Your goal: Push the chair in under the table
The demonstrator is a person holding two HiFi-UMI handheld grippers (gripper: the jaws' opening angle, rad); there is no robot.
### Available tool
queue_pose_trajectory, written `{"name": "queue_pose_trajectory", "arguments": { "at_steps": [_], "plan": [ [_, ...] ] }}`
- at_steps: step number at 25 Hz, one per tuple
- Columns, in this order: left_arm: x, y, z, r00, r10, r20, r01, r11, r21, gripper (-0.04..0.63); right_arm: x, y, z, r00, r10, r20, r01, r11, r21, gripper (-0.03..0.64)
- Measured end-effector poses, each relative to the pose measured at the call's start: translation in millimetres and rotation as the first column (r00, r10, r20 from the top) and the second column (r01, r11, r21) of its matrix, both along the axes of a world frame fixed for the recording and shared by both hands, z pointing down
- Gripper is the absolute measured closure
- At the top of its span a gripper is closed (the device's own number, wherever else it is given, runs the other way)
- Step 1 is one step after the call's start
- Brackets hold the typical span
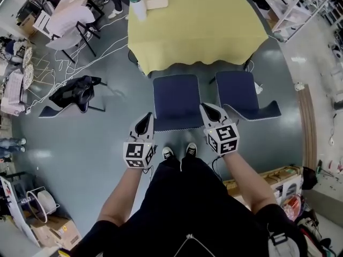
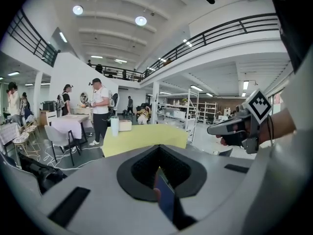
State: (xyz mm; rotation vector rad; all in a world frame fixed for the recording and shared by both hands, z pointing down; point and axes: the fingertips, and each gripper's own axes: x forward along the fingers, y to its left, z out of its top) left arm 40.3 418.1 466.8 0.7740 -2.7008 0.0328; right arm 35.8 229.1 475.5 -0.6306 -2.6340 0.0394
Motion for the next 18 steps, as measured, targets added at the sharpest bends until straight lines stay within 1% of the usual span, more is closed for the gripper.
{"name": "queue_pose_trajectory", "arguments": {
  "at_steps": [5, 11, 15, 18],
  "plan": [
    [0.7, 3.1, 39.0, 0.998, 0.021, -0.054, -0.022, 1.000, -0.016, 0.586, 4.9, 1.8, 43.3, 0.998, -0.003, -0.057, 0.006, 0.999, 0.046, 0.603],
    [6.1, 0.5, 91.3, 0.993, 0.064, -0.099, -0.070, 0.995, -0.066, 0.586, 8.7, 8.1, 95.6, 0.993, -0.017, -0.113, 0.027, 0.996, 0.088, 0.603],
    [11.9, -3.7, 128.0, 0.986, 0.099, -0.130, -0.115, 0.986, -0.119, 0.586, 14.0, 14.1, 129.2, 0.988, -0.036, -0.152, 0.053, 0.993, 0.107, 0.603],
    [21.6, -6.9, 154.9, 0.976, 0.141, -0.168, -0.168, 0.973, -0.156, 0.586, 22.5, 20.2, 156.1, 0.978, -0.055, -0.203, 0.080, 0.990, 0.115, 0.603]
  ]
}}
